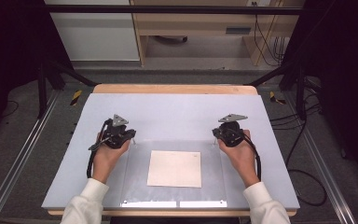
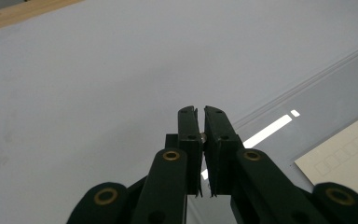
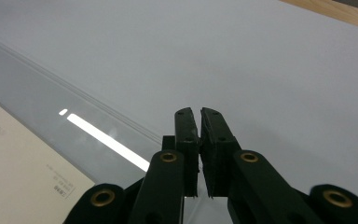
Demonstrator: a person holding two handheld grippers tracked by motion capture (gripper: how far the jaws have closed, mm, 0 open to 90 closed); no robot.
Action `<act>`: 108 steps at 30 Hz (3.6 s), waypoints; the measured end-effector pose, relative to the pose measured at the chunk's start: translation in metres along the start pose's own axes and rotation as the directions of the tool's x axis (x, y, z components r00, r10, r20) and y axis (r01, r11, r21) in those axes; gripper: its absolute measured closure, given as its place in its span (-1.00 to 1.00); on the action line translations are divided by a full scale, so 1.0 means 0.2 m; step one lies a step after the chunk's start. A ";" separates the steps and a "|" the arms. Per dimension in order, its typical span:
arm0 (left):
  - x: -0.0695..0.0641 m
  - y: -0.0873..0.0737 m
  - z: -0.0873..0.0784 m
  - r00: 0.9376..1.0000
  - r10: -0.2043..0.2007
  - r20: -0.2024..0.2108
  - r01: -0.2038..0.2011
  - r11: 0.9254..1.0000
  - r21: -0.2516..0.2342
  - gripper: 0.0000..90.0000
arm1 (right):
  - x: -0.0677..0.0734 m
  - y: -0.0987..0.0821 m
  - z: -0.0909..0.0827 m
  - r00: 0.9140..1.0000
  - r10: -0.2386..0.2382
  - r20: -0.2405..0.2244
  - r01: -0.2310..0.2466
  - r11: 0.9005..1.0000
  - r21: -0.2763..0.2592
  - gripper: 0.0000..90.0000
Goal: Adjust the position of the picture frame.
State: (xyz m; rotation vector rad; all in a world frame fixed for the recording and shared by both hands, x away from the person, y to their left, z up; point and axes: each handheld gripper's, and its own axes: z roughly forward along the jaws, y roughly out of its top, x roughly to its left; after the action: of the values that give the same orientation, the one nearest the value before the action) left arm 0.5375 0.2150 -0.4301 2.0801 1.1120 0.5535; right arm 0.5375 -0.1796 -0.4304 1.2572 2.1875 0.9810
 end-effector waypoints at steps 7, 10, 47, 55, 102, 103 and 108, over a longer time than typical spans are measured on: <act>0.01 0.03 0.01 1.000 0.010 0.009 -0.010 0.999 0.045 0.89 | -0.02 0.03 0.01 1.000 0.005 -0.018 -0.004 1.000 0.030 0.92; 0.02 0.04 0.01 1.000 0.008 0.020 -0.010 0.998 0.058 0.89 | -0.03 0.04 0.02 1.000 0.011 -0.024 -0.010 0.999 0.044 0.92; 0.20 0.12 0.16 0.985 -0.090 0.144 0.080 0.994 0.072 0.85 | -0.17 0.16 0.16 0.988 0.110 -0.105 -0.096 0.987 0.131 0.89; 0.20 0.12 0.16 0.983 -0.095 0.160 0.083 0.993 0.080 0.86 | -0.18 0.16 0.16 0.987 0.108 -0.121 -0.093 0.988 0.124 0.89; 0.23 0.11 0.20 0.972 -0.148 0.184 0.138 0.988 0.067 0.85 | -0.18 0.21 0.13 0.997 0.023 -0.067 -0.017 0.996 0.087 0.72; 0.24 0.11 0.20 0.972 -0.147 0.185 0.137 0.988 0.067 0.85 | -0.18 0.21 0.12 0.998 0.018 -0.062 -0.013 0.997 0.082 0.72; 0.24 0.11 0.20 0.971 -0.149 0.186 0.138 0.988 0.067 0.85 | -0.19 0.21 0.06 0.999 0.017 -0.039 -0.016 0.999 0.032 0.64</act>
State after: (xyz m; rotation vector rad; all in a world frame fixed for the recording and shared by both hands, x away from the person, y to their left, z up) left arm 0.6003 0.2312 -0.4377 2.0296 1.1632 0.2506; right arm 0.5881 -0.1941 -0.4048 1.2826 2.2347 0.9894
